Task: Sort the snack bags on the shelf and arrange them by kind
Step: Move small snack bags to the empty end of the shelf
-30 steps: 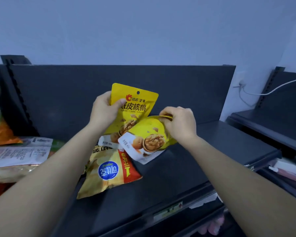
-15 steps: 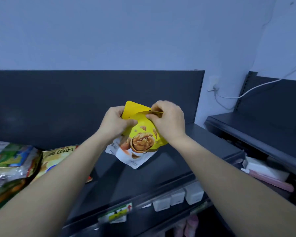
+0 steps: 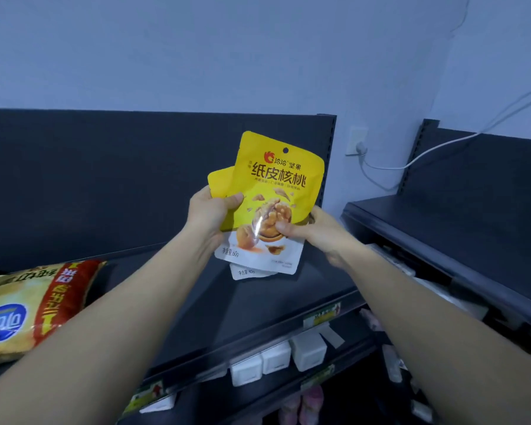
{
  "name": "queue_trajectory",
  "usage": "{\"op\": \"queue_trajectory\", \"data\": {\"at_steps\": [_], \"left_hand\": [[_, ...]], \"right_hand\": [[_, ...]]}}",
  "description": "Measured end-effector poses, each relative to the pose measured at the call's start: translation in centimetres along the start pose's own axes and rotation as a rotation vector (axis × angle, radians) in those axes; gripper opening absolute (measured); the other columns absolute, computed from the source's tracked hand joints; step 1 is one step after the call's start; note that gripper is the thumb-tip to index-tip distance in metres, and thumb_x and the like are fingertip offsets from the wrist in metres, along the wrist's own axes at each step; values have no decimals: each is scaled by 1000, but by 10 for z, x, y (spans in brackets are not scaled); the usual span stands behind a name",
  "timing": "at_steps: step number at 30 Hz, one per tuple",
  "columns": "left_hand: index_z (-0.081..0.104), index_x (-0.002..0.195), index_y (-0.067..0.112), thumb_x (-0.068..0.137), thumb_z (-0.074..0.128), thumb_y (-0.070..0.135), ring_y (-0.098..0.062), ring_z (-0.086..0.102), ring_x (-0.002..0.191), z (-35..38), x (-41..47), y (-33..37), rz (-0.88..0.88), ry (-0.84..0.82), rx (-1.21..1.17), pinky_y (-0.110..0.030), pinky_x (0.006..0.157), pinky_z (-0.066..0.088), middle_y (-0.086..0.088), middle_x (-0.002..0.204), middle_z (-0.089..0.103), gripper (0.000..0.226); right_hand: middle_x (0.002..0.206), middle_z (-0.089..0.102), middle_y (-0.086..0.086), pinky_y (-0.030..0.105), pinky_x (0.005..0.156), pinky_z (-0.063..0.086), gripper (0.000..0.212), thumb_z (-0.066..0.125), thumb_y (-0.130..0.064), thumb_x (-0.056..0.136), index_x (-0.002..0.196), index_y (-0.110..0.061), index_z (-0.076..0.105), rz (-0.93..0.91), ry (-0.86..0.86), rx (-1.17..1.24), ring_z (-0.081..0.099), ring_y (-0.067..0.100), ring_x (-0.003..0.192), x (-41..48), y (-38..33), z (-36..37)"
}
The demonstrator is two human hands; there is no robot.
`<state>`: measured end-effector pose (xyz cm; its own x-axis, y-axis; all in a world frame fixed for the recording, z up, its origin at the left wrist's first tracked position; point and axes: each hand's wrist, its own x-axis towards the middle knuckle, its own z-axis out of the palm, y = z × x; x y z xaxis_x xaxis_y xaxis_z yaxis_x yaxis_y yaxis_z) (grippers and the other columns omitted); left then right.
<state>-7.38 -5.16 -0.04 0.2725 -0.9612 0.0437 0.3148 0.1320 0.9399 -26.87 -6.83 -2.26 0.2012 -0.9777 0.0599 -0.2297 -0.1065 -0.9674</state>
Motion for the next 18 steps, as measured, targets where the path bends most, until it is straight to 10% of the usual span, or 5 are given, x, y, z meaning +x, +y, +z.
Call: {"op": "queue_trajectory", "data": {"at_steps": [10, 15, 18], "left_hand": [[57, 104, 6, 89, 63, -2, -23, 64, 78, 33, 85, -53, -273, -174, 308, -39, 65, 52, -18, 119, 64, 19], [10, 151, 5, 64, 87, 9, -32, 51, 124, 35, 124, -74, -306, -227, 538, -51, 102, 43, -14, 140, 45, 117], [21, 151, 4, 62, 89, 16, -30, 44, 132, 34, 138, -87, -341, -343, 679, -47, 111, 35, -12, 148, 42, 112]], "right_hand": [[124, 61, 10, 27, 66, 47, 68, 80, -22, 79, 133, -11, 40, 169, 144, -60, 60, 22, 105, 89, 54, -44], [110, 61, 8, 29, 67, 45, 44, 72, -29, 87, 118, -7, 51, 267, 135, -161, 58, 22, 97, 130, 70, -47], [109, 66, 13, 29, 72, 45, 33, 64, -33, 91, 105, -4, 61, 328, 112, -256, 62, 25, 94, 146, 84, -44]]}}
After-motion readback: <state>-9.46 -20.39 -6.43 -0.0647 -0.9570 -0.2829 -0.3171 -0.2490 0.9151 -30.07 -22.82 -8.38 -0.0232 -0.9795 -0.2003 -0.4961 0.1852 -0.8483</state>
